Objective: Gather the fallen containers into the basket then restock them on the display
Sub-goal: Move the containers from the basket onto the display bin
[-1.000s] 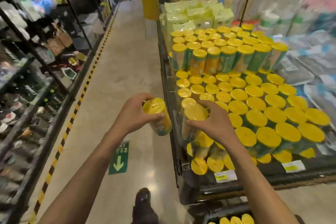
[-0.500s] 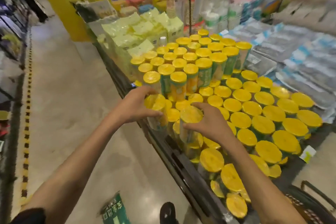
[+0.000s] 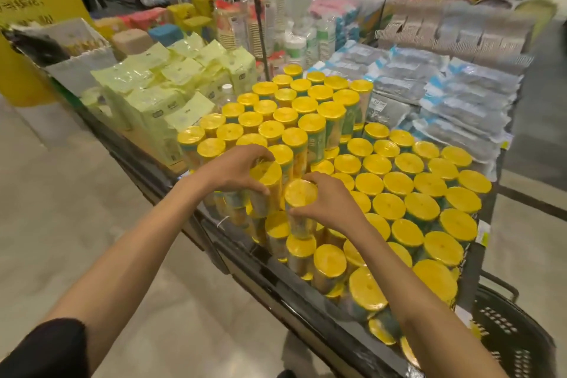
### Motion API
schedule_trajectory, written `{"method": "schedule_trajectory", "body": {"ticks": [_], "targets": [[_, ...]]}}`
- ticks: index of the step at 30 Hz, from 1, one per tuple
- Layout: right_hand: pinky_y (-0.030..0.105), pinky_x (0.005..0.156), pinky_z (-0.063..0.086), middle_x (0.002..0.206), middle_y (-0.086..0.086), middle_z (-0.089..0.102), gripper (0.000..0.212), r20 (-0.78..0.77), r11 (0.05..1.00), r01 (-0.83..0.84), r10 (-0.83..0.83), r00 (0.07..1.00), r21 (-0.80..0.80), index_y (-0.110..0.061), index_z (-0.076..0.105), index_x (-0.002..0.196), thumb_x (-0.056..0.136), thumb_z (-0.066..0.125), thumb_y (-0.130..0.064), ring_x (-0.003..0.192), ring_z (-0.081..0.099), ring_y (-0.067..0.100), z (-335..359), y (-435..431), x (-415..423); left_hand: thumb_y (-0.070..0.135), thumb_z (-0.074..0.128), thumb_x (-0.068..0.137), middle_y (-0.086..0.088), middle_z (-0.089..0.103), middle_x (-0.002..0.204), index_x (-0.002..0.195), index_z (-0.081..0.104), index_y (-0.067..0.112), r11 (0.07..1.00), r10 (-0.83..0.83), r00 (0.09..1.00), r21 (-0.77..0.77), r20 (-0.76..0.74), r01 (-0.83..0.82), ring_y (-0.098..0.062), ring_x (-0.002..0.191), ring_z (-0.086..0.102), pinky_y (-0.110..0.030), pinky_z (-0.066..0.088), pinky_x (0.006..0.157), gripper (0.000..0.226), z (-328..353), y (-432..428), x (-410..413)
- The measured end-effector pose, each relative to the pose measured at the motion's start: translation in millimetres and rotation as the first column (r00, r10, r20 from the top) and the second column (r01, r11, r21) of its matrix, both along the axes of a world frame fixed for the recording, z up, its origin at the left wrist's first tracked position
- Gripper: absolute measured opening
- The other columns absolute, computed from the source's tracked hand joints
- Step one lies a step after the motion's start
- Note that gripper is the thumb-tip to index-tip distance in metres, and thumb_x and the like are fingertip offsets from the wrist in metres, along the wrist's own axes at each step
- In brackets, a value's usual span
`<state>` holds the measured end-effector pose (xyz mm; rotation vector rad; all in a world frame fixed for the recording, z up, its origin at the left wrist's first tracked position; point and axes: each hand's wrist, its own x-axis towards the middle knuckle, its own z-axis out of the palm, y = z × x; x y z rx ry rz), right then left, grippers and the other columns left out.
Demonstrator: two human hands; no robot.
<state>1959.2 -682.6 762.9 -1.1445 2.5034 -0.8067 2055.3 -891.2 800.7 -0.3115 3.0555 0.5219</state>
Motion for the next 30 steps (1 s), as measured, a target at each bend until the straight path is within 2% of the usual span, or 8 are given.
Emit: {"method": "schedule_trajectory", "body": {"ticks": [7,13,19,30], "targets": [[0.031,0.092,0.046,0.133,0.001,0.059,0.084,0.001,0.999,0.045,-0.045,0.999,0.021,-0.018,0.054,0.135,0.065,0.085,-0.05,0.119,0.055,0.019,-5,-20,4,0.045,0.086,0.067,0.001,0.053,0.134,0.135,0.049,0.024,0.994,-0.094,0.991,-0.043,0.1,0.098,-0.02,0.119,0.05,-0.034,0.044,0.094,0.08,-20,-25,-18],[0.03,0.086,0.046,0.128,-0.001,0.061,0.076,0.003,0.999,0.049,-0.049,0.999,0.01,-0.019,0.056,0.13,0.065,0.086,-0.046,0.116,0.056,0.018,-10,-36,8,0.044,0.085,0.069,0.0,0.052,0.136,0.137,0.048,0.023,0.991,-0.119,0.987,-0.052,0.109,0.125,-0.02,0.122,0.049,-0.036,0.043,0.096,0.08,-30,-36,-18],[0.031,0.09,0.045,0.132,0.001,0.058,0.08,-0.008,0.999,0.042,-0.042,0.999,0.01,-0.016,0.052,0.134,0.067,0.085,-0.045,0.12,0.054,0.019,-10,-47,11,0.045,0.085,0.069,-0.001,0.054,0.132,0.138,0.049,0.023,0.986,-0.147,0.984,-0.064,0.098,0.154,-0.021,0.119,0.051,-0.037,0.044,0.094,0.081,-29,-45,-17],[0.032,0.097,0.042,0.143,0.002,0.048,0.084,0.025,0.998,0.01,-0.011,1.0,0.061,-0.017,0.044,0.141,0.071,0.083,-0.046,0.128,0.047,0.02,-14,-48,5,0.047,0.083,0.071,0.0,0.05,0.139,0.141,0.044,0.023,0.983,-0.155,0.978,-0.078,0.137,0.166,-0.021,0.124,0.049,-0.037,0.044,0.098,0.084,-30,-46,-18]]}}
